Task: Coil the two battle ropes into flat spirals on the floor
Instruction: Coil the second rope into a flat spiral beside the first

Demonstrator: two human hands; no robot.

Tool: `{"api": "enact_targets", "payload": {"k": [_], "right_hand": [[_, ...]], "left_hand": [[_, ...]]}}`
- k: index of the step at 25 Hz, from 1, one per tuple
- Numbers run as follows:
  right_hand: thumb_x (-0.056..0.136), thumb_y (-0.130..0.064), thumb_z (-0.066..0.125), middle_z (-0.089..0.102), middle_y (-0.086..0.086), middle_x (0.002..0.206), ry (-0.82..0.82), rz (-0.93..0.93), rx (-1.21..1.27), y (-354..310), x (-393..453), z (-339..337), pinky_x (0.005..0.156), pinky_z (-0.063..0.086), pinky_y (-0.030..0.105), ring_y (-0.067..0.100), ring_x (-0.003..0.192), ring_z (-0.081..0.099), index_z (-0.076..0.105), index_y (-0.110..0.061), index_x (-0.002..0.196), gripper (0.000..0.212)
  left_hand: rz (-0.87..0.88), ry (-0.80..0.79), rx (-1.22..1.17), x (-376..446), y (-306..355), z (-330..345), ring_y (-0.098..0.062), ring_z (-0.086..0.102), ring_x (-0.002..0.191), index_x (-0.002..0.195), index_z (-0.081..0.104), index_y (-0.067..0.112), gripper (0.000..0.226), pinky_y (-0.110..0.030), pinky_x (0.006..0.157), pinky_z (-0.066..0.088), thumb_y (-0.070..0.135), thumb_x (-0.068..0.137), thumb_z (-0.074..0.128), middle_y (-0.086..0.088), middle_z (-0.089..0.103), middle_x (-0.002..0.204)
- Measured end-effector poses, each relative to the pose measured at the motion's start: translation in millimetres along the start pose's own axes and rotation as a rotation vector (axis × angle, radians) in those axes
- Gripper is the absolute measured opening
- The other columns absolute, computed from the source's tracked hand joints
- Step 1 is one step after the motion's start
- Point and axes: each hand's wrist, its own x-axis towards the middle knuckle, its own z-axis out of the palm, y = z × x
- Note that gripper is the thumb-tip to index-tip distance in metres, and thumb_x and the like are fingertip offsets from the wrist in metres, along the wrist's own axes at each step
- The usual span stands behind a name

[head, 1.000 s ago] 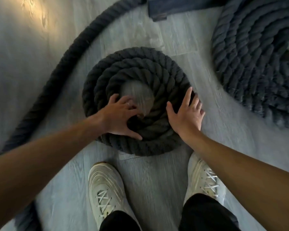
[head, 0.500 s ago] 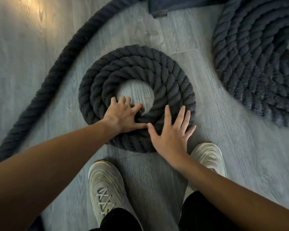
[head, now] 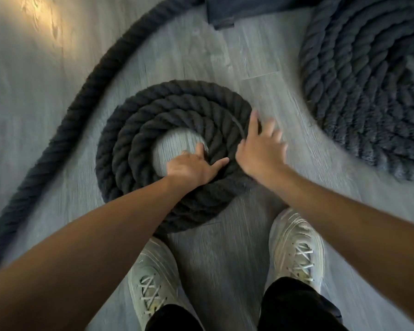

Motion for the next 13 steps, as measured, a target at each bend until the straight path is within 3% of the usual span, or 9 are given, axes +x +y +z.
{"api": "enact_targets", "payload": {"k": [2, 4, 8, 11, 13], "right_hand": [[0.098, -0.035, 0.042, -0.003, 0.021, 0.163, -0.103, 0.154, 0.332, -14.2, -39.1, 15.1, 0.112, 0.025, 0.055, 0.042, 0.144, 0.015, -0.013, -0.021, 0.158, 0.083], [0.097, -0.027, 0.046, -0.004, 0.018, 0.165, -0.142, 0.193, 0.500, -10.3, -61.9, 24.5, 0.115, 0.023, 0.050, 0.038, 0.148, 0.013, -0.012, -0.017, 0.158, 0.085], [0.095, -0.016, 0.049, -0.005, 0.015, 0.166, -0.082, 0.028, 0.391, 12.8, -79.0, 38.3, 0.118, 0.026, 0.046, 0.035, 0.149, 0.016, -0.008, -0.009, 0.158, 0.085], [0.094, -0.012, 0.048, -0.004, 0.021, 0.165, 0.036, -0.089, 0.276, 20.4, -93.5, 60.3, 0.117, 0.029, 0.051, 0.040, 0.149, 0.015, -0.002, -0.008, 0.159, 0.082], [0.090, -0.010, 0.051, 0.000, 0.024, 0.164, 0.104, -0.097, 0.232, 20.1, -88.7, 68.0, 0.117, 0.029, 0.051, 0.043, 0.148, 0.016, 0.004, -0.007, 0.159, 0.083]], "left_hand": [[-0.016, 0.017, -0.020, -1.0, 0.5, -0.8, -0.037, 0.052, 0.127, 0.156, 0.017, 0.026, 0.118, -0.047, 0.093, 0.046, 0.100, 0.065, 0.006, -0.020, 0.045, 0.147], [-0.035, 0.067, -0.039, -7.8, 3.4, -2.7, -0.038, 0.055, 0.125, 0.151, 0.023, 0.023, 0.103, -0.048, 0.098, 0.046, 0.095, 0.077, 0.017, -0.020, 0.049, 0.143], [-0.006, 0.043, 0.010, -7.2, 2.2, -1.8, -0.037, 0.056, 0.124, 0.156, 0.016, 0.024, 0.106, -0.046, 0.095, 0.046, 0.094, 0.077, 0.010, -0.018, 0.050, 0.143], [-0.001, 0.012, 0.038, -5.3, 0.8, -5.8, -0.036, 0.057, 0.121, 0.159, 0.012, 0.034, 0.122, -0.047, 0.092, 0.048, 0.102, 0.059, -0.005, -0.017, 0.051, 0.143], [-0.026, 0.024, -0.046, -6.2, -3.4, -4.8, -0.036, 0.060, 0.117, 0.156, 0.017, 0.027, 0.118, -0.044, 0.089, 0.047, 0.103, 0.065, 0.014, -0.018, 0.056, 0.136]]}}
